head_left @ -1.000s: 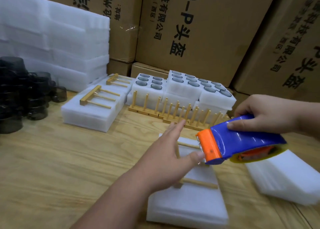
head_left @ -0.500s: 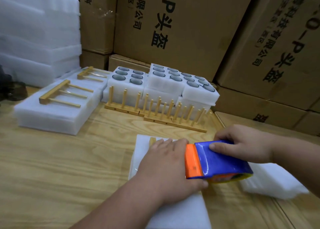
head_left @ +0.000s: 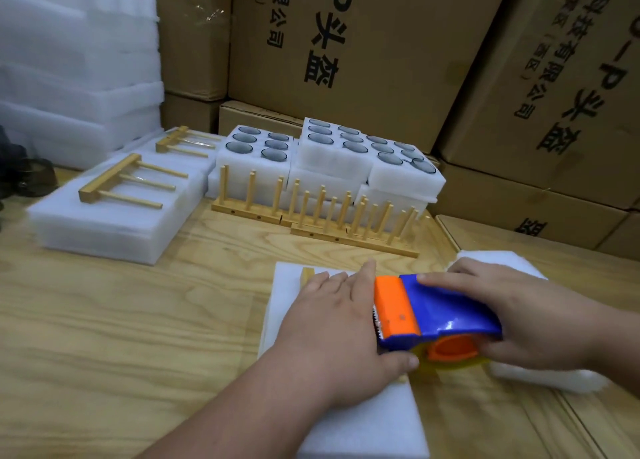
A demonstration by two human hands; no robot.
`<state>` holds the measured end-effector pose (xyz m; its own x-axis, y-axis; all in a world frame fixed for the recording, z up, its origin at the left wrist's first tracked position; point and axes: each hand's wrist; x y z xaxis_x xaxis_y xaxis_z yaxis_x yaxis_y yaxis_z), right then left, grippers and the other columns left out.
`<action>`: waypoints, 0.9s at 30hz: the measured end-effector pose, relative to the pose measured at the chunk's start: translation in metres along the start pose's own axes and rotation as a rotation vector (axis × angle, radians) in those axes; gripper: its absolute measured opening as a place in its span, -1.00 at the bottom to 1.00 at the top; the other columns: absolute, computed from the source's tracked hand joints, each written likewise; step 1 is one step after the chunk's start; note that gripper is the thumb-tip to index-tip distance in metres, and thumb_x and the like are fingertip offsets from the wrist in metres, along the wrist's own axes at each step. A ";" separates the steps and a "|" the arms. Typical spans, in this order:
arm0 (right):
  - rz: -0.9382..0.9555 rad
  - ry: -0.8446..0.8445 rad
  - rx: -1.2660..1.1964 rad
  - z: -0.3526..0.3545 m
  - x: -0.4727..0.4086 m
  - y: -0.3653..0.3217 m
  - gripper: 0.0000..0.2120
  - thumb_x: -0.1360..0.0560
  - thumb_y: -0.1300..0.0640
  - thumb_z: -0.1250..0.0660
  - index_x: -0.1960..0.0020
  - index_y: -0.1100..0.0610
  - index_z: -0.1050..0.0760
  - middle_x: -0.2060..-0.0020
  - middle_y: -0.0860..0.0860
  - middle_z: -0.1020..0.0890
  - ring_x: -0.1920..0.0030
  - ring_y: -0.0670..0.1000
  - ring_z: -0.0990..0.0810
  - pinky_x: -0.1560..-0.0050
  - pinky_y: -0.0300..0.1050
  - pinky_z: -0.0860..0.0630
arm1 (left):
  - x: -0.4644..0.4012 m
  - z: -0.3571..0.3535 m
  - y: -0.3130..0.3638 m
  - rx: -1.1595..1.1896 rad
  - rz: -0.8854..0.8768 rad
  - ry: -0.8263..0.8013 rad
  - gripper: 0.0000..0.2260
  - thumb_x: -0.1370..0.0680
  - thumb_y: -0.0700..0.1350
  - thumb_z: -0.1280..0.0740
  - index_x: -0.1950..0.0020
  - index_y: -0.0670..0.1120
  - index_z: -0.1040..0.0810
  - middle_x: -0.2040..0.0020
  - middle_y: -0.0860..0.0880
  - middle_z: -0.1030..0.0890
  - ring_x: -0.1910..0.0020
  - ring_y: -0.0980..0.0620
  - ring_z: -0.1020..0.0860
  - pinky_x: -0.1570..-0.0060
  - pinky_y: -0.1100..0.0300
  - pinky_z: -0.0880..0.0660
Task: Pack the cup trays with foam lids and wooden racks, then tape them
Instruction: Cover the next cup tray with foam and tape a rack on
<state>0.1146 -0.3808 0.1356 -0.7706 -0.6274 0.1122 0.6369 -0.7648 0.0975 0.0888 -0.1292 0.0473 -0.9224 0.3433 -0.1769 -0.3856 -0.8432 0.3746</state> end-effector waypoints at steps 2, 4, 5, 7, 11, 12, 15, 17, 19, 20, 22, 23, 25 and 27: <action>-0.002 0.026 0.059 0.010 0.004 -0.001 -0.21 -0.38 -0.26 -0.26 -0.49 -0.55 0.07 -0.15 -0.20 -0.43 -0.10 -0.08 -0.49 -0.09 -0.18 -0.43 | 0.000 0.001 0.000 0.031 -0.007 -0.019 0.12 -0.42 0.50 -0.24 -0.59 0.03 0.46 -0.62 0.03 -0.22 -0.61 0.05 -0.10 -0.60 0.05 0.12; -0.021 0.020 0.079 0.017 0.008 -0.003 -0.25 -0.40 -0.30 -0.24 -0.52 -0.49 -0.02 -0.14 -0.18 -0.44 -0.05 -0.05 -0.51 -0.06 -0.11 -0.47 | -0.001 0.002 -0.001 0.039 -0.010 -0.028 0.15 -0.41 0.50 -0.24 -0.55 0.03 0.53 -0.60 0.03 -0.26 -0.59 0.04 -0.14 -0.60 0.06 0.08; -0.031 0.012 0.087 0.019 0.010 -0.002 -0.26 -0.40 -0.29 -0.25 -0.54 -0.45 -0.06 -0.13 -0.17 -0.44 -0.04 -0.05 -0.52 -0.05 -0.08 -0.49 | -0.001 0.002 -0.001 0.030 -0.010 -0.037 0.15 -0.42 0.51 -0.23 -0.56 0.01 0.52 -0.61 0.03 -0.24 -0.60 0.04 -0.12 -0.60 0.06 0.08; -0.028 0.016 0.112 0.020 0.019 0.006 -0.29 -0.42 -0.29 -0.26 -0.55 -0.37 -0.16 -0.12 -0.16 -0.45 0.01 -0.08 -0.52 0.02 -0.09 -0.51 | -0.001 0.001 -0.002 -0.015 -0.017 -0.059 0.11 -0.44 0.53 -0.17 -0.59 -0.02 0.47 -0.66 0.03 -0.15 -0.63 0.07 -0.02 -0.60 0.07 0.14; -0.100 -0.064 0.134 0.019 0.051 0.032 -0.33 -0.49 -0.42 -0.17 -0.57 -0.31 -0.19 -0.19 -0.27 -0.38 -0.03 -0.20 -0.47 0.09 -0.18 -0.53 | -0.003 0.000 -0.002 -0.100 -0.042 -0.111 -0.03 -0.49 0.54 -0.05 -0.66 0.04 0.29 -0.69 0.02 0.07 -0.65 0.07 0.14 -0.58 0.04 0.25; -0.125 -0.080 0.134 0.019 0.056 0.039 -0.31 -0.47 -0.41 -0.20 -0.57 -0.31 -0.19 -0.21 -0.29 -0.36 -0.05 -0.22 -0.46 0.09 -0.21 -0.53 | -0.003 0.000 -0.001 -0.108 -0.043 -0.122 -0.07 -0.49 0.54 -0.04 -0.66 0.07 0.24 -0.69 0.02 0.10 -0.65 0.07 0.16 -0.58 0.03 0.26; -0.174 -0.145 0.120 0.016 0.067 0.053 -0.18 -0.36 -0.28 -0.38 -0.58 -0.30 -0.18 -0.24 -0.30 -0.36 -0.09 -0.28 -0.44 0.09 -0.26 -0.50 | -0.002 0.000 -0.002 -0.120 -0.045 -0.142 -0.09 -0.48 0.56 0.00 -0.66 0.11 0.20 -0.69 0.02 0.14 -0.65 0.06 0.18 -0.59 -0.01 0.27; -0.185 -0.163 0.127 0.014 0.074 0.064 -0.16 -0.34 -0.23 -0.39 -0.58 -0.29 -0.19 -0.24 -0.30 -0.36 -0.10 -0.30 -0.43 0.09 -0.26 -0.50 | -0.002 -0.001 -0.002 -0.135 -0.045 -0.152 -0.09 -0.48 0.56 0.01 -0.66 0.11 0.20 -0.68 0.03 0.16 -0.64 0.06 0.20 -0.59 -0.01 0.28; -0.192 -0.179 0.154 0.015 0.078 0.071 -0.16 -0.33 -0.22 -0.37 -0.58 -0.29 -0.19 -0.25 -0.30 -0.36 -0.10 -0.31 -0.42 0.10 -0.25 -0.52 | -0.002 -0.001 -0.002 -0.140 -0.041 -0.159 -0.09 -0.48 0.56 0.00 -0.67 0.09 0.17 -0.68 0.02 0.17 -0.64 0.05 0.20 -0.58 0.00 0.29; -0.196 -0.178 0.179 0.013 0.077 0.073 -0.15 -0.32 -0.23 -0.37 -0.58 -0.30 -0.18 -0.24 -0.30 -0.35 -0.10 -0.31 -0.42 0.11 -0.25 -0.53 | -0.002 -0.001 -0.001 -0.141 -0.040 -0.162 -0.10 -0.49 0.55 0.00 -0.67 0.09 0.15 -0.68 0.01 0.16 -0.65 0.04 0.20 -0.58 -0.01 0.29; -0.185 -0.183 0.224 0.010 0.071 0.068 -0.16 -0.33 -0.28 -0.35 -0.57 -0.33 -0.16 -0.19 -0.30 -0.35 -0.04 -0.28 -0.45 0.15 -0.24 -0.54 | -0.002 0.000 0.000 -0.152 -0.042 -0.169 -0.11 -0.49 0.55 0.01 -0.67 0.09 0.11 -0.68 -0.01 0.17 -0.65 0.03 0.20 -0.58 -0.04 0.29; -0.172 -0.184 0.248 0.008 0.066 0.063 -0.17 -0.34 -0.30 -0.34 -0.57 -0.36 -0.15 -0.14 -0.29 -0.35 0.01 -0.24 -0.47 0.18 -0.22 -0.55 | -0.002 0.000 0.000 -0.160 -0.041 -0.176 -0.12 -0.50 0.55 0.02 -0.67 0.09 0.09 -0.68 -0.02 0.17 -0.65 0.02 0.21 -0.58 -0.05 0.28; -0.121 -0.204 0.330 0.007 0.050 0.048 -0.19 -0.35 -0.33 -0.30 -0.55 -0.43 -0.09 -0.05 -0.28 -0.35 0.12 -0.19 -0.49 0.22 -0.21 -0.55 | -0.002 0.001 0.000 -0.172 -0.036 -0.188 -0.12 -0.49 0.56 0.02 -0.67 0.10 0.05 -0.68 -0.02 0.17 -0.65 0.01 0.21 -0.58 -0.07 0.27; -0.085 -0.244 0.404 0.014 0.033 0.029 -0.23 -0.40 -0.32 -0.24 -0.51 -0.54 0.07 -0.01 -0.25 -0.31 0.10 -0.16 -0.44 0.16 -0.18 -0.53 | -0.002 0.001 0.001 -0.180 -0.034 -0.195 -0.11 -0.47 0.58 0.03 -0.67 0.11 0.02 -0.68 -0.02 0.16 -0.65 0.01 0.20 -0.58 -0.07 0.26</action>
<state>0.1084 -0.4216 0.1564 -0.8227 -0.4754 0.3117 0.5679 -0.6634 0.4872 0.0901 -0.1299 0.0493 -0.9025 0.4308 -0.0016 -0.4223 -0.8841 0.2001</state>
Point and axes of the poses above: each hand's wrist, its own x-axis away from the middle knuckle, its own z-axis out of the back of the hand, y = z × x
